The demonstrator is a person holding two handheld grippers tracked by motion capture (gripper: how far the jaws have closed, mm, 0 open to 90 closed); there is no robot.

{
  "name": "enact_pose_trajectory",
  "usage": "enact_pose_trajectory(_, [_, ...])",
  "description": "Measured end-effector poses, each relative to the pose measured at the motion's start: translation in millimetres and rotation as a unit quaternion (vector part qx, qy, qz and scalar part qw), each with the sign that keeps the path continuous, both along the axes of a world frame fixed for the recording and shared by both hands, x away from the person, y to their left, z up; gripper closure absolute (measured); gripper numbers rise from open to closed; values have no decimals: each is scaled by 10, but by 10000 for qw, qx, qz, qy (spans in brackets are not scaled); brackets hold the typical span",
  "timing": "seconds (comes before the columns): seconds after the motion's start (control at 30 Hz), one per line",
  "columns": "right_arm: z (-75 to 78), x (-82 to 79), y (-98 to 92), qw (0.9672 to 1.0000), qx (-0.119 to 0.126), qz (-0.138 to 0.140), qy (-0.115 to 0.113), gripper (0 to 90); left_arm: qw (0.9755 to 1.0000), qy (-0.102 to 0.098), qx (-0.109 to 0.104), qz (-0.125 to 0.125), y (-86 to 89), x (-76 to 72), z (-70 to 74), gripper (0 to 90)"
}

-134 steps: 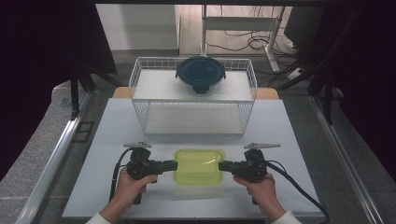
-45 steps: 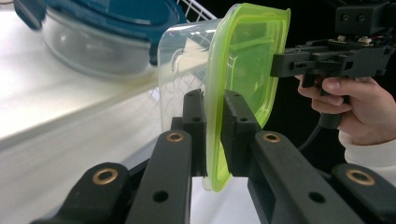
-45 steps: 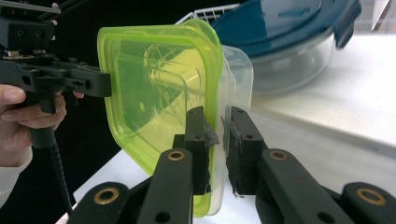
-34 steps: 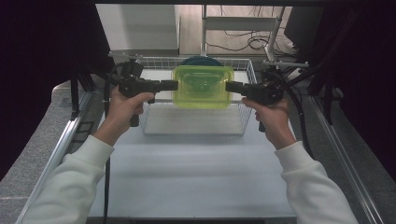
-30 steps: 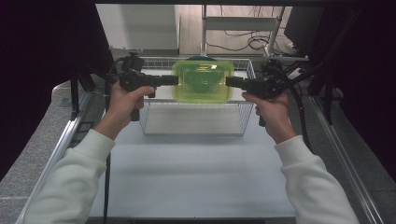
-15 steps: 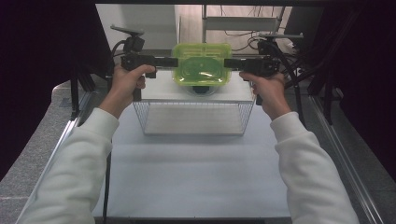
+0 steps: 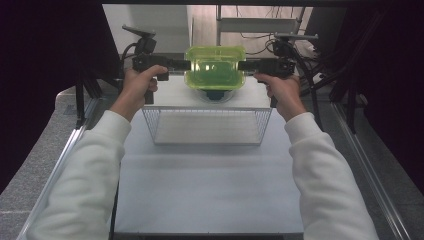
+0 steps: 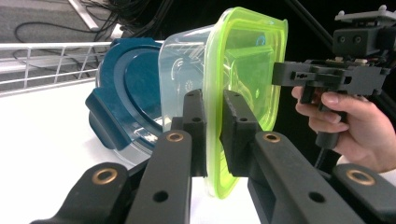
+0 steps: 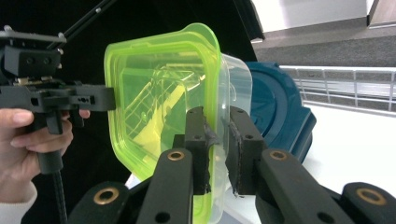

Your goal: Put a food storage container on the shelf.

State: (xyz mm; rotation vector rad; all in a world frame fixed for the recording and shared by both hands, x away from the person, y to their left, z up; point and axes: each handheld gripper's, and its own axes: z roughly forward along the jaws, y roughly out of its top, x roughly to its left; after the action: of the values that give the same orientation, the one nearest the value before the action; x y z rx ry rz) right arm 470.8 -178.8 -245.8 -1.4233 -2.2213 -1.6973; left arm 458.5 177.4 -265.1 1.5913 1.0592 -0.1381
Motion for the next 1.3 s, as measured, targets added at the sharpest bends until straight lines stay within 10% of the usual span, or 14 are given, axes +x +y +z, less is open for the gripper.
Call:
enact_pose_trajectory(0.7, [-187, 366, 54, 9955, 508, -457, 662, 709, 9958, 655, -538, 332, 13, 360, -204, 722])
enact_pose_trajectory(0.87, [-210, 363, 61, 9959, 482, -432, 633, 616, 9970, 468, -438, 422, -26, 361, -230, 639])
enact_pose_trajectory(1.1, [-230, 317, 51, 9967, 552, -505, 324, 318, 9965, 170, -397, 718, -58, 328, -201, 301])
enact_pose_trajectory(1.3, [-124, 132, -124, 9971, 482, -507, -296, 263, 9961, -297, -224, 802, 35, 136, -110, 242])
